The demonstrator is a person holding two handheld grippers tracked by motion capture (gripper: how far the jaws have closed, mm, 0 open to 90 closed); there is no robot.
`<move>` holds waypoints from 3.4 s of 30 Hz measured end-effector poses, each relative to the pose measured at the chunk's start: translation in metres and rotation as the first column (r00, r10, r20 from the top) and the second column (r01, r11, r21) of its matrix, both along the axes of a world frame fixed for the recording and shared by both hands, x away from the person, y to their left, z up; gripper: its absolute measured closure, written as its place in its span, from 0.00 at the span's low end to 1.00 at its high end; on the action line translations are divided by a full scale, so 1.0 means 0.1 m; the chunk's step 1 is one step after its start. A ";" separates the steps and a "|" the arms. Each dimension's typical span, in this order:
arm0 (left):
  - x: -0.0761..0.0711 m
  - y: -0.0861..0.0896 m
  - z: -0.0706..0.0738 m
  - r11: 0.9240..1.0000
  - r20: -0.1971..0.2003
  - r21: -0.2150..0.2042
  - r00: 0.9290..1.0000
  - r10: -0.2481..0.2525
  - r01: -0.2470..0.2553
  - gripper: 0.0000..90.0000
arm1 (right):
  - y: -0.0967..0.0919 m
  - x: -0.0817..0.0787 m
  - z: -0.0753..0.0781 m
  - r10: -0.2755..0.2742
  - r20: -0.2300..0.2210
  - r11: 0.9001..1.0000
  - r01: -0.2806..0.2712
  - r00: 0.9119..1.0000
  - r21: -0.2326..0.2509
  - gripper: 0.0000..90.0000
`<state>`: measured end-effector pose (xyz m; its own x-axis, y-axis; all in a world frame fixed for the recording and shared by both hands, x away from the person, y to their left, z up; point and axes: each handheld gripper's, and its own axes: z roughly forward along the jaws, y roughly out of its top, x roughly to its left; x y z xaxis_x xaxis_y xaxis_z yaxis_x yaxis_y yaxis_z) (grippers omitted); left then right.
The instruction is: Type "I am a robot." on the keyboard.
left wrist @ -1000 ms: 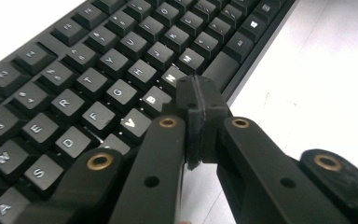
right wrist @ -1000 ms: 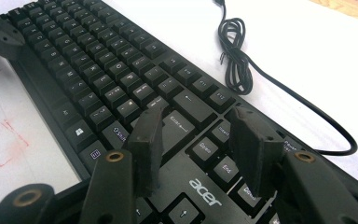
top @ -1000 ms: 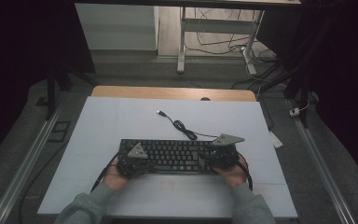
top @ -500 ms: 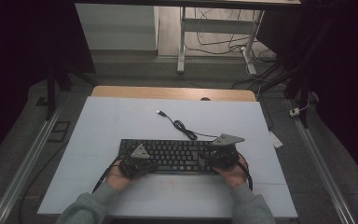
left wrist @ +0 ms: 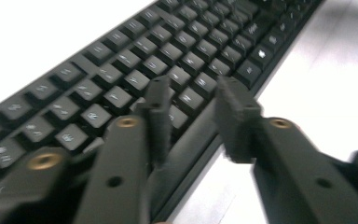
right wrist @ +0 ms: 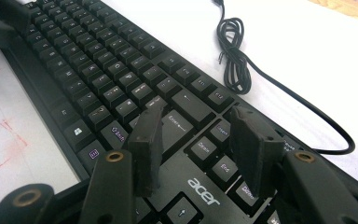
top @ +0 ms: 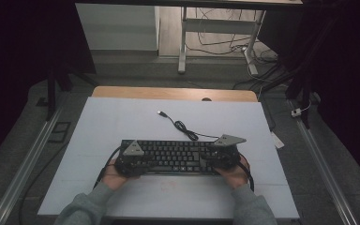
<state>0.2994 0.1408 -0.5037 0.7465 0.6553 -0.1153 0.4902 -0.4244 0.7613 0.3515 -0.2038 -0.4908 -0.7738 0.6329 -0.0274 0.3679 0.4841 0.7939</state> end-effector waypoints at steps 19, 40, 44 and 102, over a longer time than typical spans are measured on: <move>0.08 0.42 0.06 0.991 -0.024 -0.024 0.991 0.129 -0.130 0.35 | -0.02 0.01 0.00 -0.005 -0.005 1.000 0.005 1.000 0.001 0.60; 0.17 0.46 0.06 0.983 -0.025 -0.010 0.983 0.184 -0.184 0.37 | -0.01 0.01 -0.01 -0.004 -0.001 1.000 0.004 1.000 -0.004 0.60; 0.23 0.41 0.05 0.982 -0.021 0.001 0.982 0.187 -0.187 0.38 | 0.00 0.01 -0.01 -0.001 0.001 1.000 0.001 1.000 -0.004 0.60; 0.41 0.17 -0.03 0.991 -0.010 0.018 0.991 0.133 -0.133 0.88 | -0.01 0.01 -0.01 -0.005 0.002 1.000 0.005 1.000 -0.001 0.60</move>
<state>0.3399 0.1582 -0.5062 0.6511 0.7508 -0.1112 0.5517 -0.3676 0.7487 0.3523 -0.2051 -0.4919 -0.7702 0.6371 -0.0298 0.3687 0.4829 0.7942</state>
